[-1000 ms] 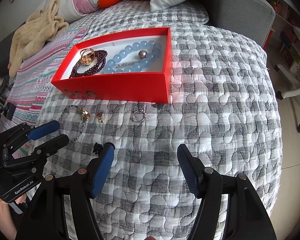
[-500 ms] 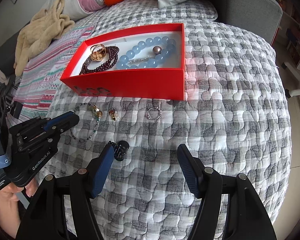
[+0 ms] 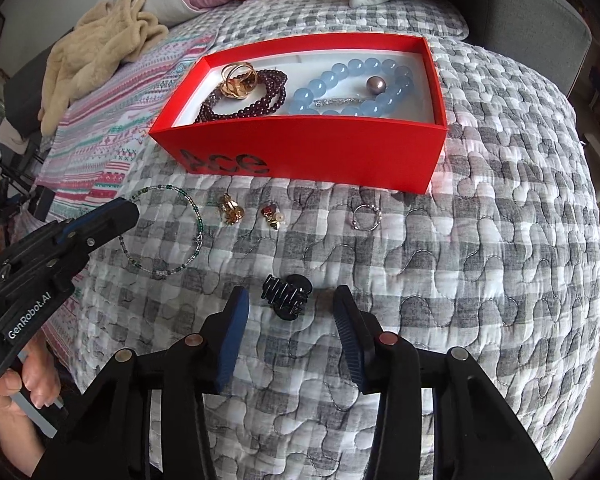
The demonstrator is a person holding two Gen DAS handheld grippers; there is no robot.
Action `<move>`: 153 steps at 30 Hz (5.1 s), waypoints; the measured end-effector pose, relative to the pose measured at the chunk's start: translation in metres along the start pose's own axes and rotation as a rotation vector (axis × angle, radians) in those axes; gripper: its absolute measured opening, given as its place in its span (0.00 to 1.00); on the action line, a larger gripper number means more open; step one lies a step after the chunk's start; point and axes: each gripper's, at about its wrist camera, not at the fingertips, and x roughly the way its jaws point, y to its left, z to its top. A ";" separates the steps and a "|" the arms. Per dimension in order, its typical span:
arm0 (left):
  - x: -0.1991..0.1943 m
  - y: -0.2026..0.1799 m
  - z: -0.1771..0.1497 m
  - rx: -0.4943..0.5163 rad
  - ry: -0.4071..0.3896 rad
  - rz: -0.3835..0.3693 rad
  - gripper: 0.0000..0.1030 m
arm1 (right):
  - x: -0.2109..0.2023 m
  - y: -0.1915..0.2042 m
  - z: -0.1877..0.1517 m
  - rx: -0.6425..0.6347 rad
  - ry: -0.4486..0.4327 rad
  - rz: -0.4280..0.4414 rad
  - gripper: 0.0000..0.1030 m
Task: Organize jewelry
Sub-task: 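Grasp the black hair claw clip with the right gripper, then carry the beaded bracelet and black clip into the red box and release both, then withdraw both open grippers from the box toward the earrings on the quilt, then lower the left gripper onto the gold hoop earring and grasp it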
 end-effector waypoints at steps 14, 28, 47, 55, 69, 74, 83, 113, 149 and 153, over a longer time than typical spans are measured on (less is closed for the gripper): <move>-0.021 0.009 0.008 -0.030 -0.047 -0.026 0.04 | 0.006 0.019 0.007 -0.041 -0.004 -0.037 0.24; -0.037 0.017 0.038 -0.112 -0.137 -0.100 0.04 | -0.027 0.001 0.037 0.038 -0.114 -0.002 0.24; 0.031 -0.003 0.077 -0.211 -0.085 -0.267 0.04 | -0.039 -0.050 0.076 0.184 -0.220 0.049 0.24; 0.048 0.005 0.072 -0.160 -0.032 -0.118 0.04 | -0.034 -0.051 0.079 0.170 -0.210 0.042 0.24; 0.021 -0.009 0.066 -0.053 -0.072 -0.057 0.42 | -0.049 -0.054 0.076 0.175 -0.257 0.063 0.31; 0.008 -0.007 0.048 -0.027 -0.078 -0.012 0.62 | -0.054 -0.051 0.068 0.153 -0.244 0.058 0.34; 0.001 0.001 0.010 0.002 -0.011 0.074 0.79 | -0.060 -0.040 0.036 0.088 -0.224 0.006 0.49; 0.031 -0.009 -0.020 0.155 0.021 -0.037 0.72 | -0.018 -0.032 -0.012 -0.058 -0.121 -0.159 0.65; 0.051 -0.046 -0.004 0.203 0.069 -0.078 0.09 | -0.027 -0.053 0.001 -0.053 -0.129 -0.096 0.65; 0.040 -0.038 -0.010 0.193 0.069 -0.053 0.09 | -0.015 -0.036 0.002 -0.098 -0.127 -0.110 0.59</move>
